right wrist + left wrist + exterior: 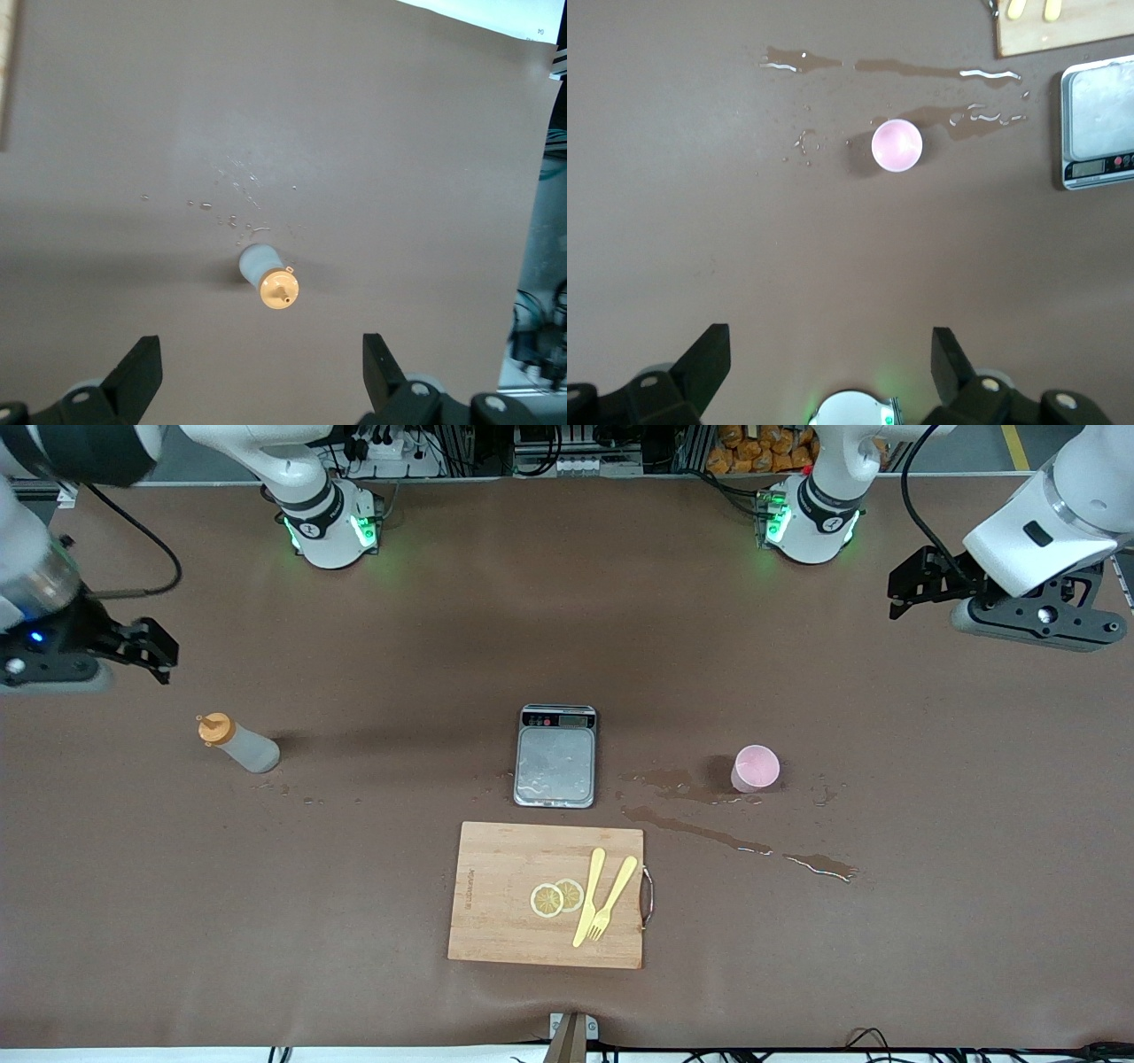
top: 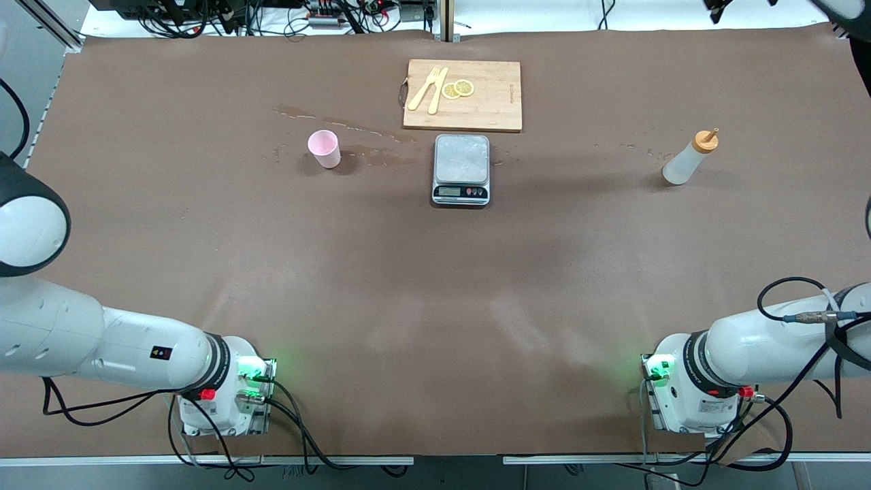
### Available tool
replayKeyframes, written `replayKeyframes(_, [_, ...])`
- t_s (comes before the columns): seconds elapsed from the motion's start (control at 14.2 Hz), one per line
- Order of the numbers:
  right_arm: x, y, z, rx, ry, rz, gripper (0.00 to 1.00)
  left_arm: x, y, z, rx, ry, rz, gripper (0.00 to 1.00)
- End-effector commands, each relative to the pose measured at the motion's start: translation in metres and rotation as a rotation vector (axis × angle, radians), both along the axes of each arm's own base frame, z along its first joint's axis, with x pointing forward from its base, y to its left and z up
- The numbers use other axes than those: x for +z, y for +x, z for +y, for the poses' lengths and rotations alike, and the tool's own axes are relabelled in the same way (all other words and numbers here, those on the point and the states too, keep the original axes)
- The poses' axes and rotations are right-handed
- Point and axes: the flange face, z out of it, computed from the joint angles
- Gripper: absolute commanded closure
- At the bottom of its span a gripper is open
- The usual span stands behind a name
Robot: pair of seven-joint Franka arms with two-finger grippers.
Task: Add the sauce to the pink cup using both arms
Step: 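Move the left gripper toward the pink cup while the right gripper reaches the bottle, then grasp the pink cup with the left gripper while the right gripper grasps the bottle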
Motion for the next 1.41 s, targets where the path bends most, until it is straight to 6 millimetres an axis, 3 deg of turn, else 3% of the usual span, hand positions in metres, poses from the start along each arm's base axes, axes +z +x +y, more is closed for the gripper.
replayKeyframes(0.0, [-0.019,0.012,-0.016,-0.029,-0.041,0.025,0.00,-0.011,-0.003,0.002,0.018,-0.014,0.045,0.00])
replayKeyframes(0.28, [-0.037,0.022,-0.053,-0.097,-0.023,0.051,0.00,-0.036,-0.003,-0.001,0.020,-0.001,0.097,0.00])
replayKeyframes(0.49, [-0.043,0.024,-0.102,-0.166,-0.021,0.064,0.00,-0.070,-0.002,0.001,0.085,0.037,0.161,0.00])
replayKeyframes(0.71, [-0.041,0.025,-0.126,-0.161,-0.014,0.072,0.00,-0.107,0.004,0.000,0.086,0.053,0.218,0.00])
replayKeyframes(0.85, [-0.044,0.019,-0.163,-0.254,0.022,0.072,0.00,-0.134,0.002,-0.003,0.084,0.060,0.239,0.00])
replayKeyframes(0.99, [-0.047,0.010,-0.210,-0.465,0.117,0.042,0.00,-0.146,0.004,-0.002,0.095,0.059,0.230,0.00])
replayKeyframes(1.13, [-0.054,0.010,-0.237,-0.593,0.183,0.038,0.00,-0.163,0.006,-0.001,0.101,0.055,0.215,0.00])
replayKeyframes(1.34, [-0.081,0.008,-0.270,-0.673,0.250,0.072,0.00,-0.189,0.010,0.002,0.145,0.049,0.169,0.00])
